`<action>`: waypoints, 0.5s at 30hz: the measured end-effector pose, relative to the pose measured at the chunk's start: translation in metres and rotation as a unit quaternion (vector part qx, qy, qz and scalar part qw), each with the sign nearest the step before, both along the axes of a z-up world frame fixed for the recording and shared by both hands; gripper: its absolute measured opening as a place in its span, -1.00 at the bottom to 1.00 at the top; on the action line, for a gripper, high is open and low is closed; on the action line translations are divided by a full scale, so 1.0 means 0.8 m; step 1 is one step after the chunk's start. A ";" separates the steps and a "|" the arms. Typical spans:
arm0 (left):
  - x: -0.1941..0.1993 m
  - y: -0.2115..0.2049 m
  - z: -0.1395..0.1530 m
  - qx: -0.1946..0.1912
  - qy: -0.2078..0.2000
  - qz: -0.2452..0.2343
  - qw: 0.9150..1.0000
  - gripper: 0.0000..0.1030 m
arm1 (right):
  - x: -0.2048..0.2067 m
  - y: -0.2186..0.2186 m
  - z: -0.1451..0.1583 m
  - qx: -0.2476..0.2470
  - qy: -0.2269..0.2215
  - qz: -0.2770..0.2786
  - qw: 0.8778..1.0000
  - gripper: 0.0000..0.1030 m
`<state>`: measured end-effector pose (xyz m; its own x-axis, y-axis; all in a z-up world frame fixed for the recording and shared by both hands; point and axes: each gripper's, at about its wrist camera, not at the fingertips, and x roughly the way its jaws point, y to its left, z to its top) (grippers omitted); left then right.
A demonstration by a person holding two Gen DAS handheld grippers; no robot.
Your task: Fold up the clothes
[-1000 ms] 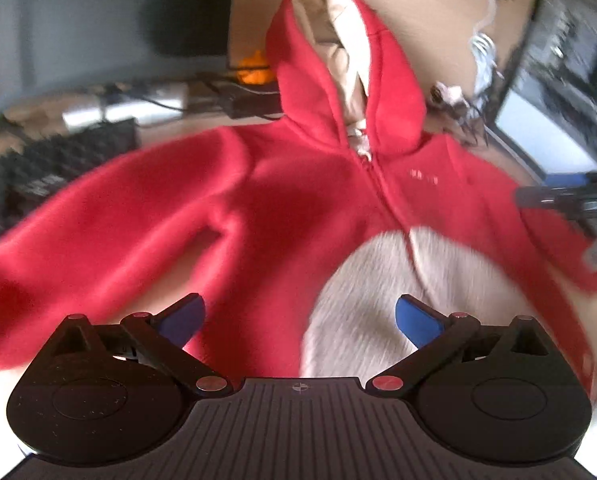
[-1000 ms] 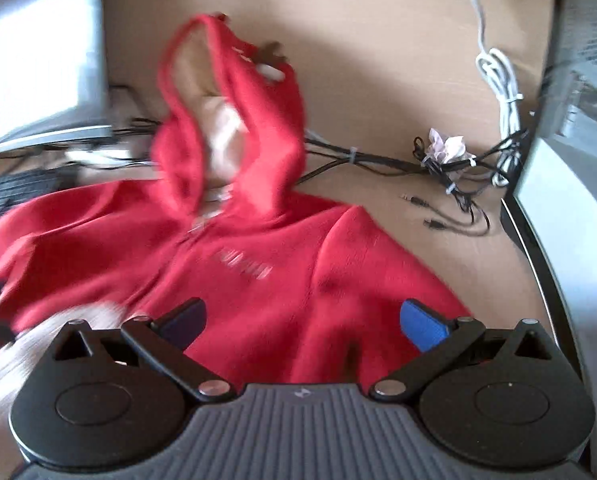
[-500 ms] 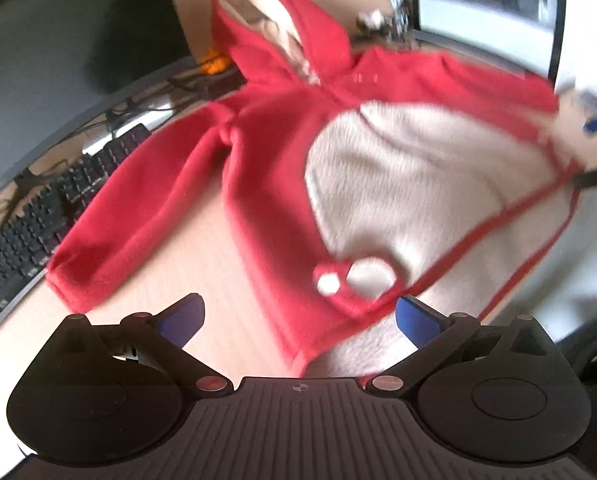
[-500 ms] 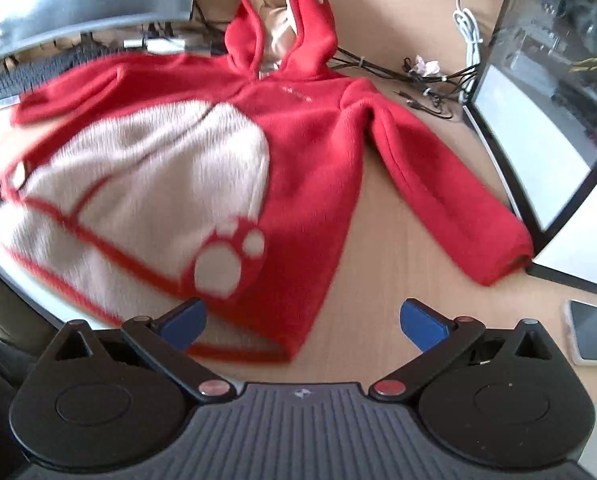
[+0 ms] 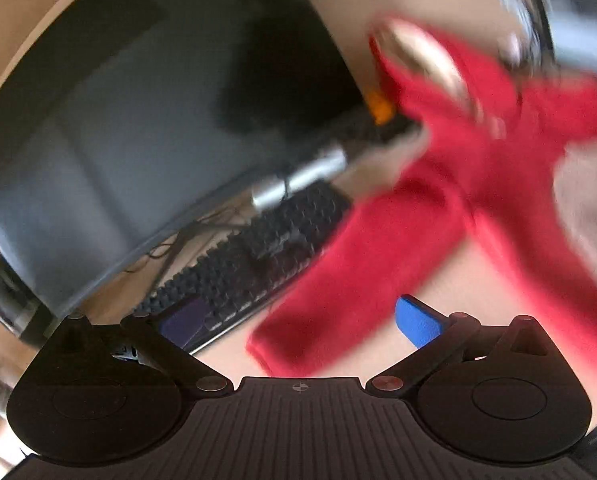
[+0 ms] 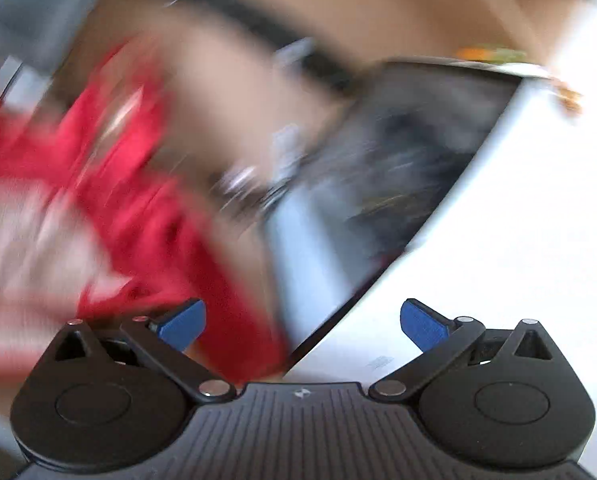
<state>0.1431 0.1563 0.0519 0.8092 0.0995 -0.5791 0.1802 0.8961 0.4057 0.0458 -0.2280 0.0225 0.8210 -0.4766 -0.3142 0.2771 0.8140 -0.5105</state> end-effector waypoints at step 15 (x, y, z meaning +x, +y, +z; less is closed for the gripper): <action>-0.052 -0.122 -0.101 0.025 0.157 -0.274 0.949 1.00 | -0.003 -0.018 -0.096 0.056 0.197 0.068 0.977 1.00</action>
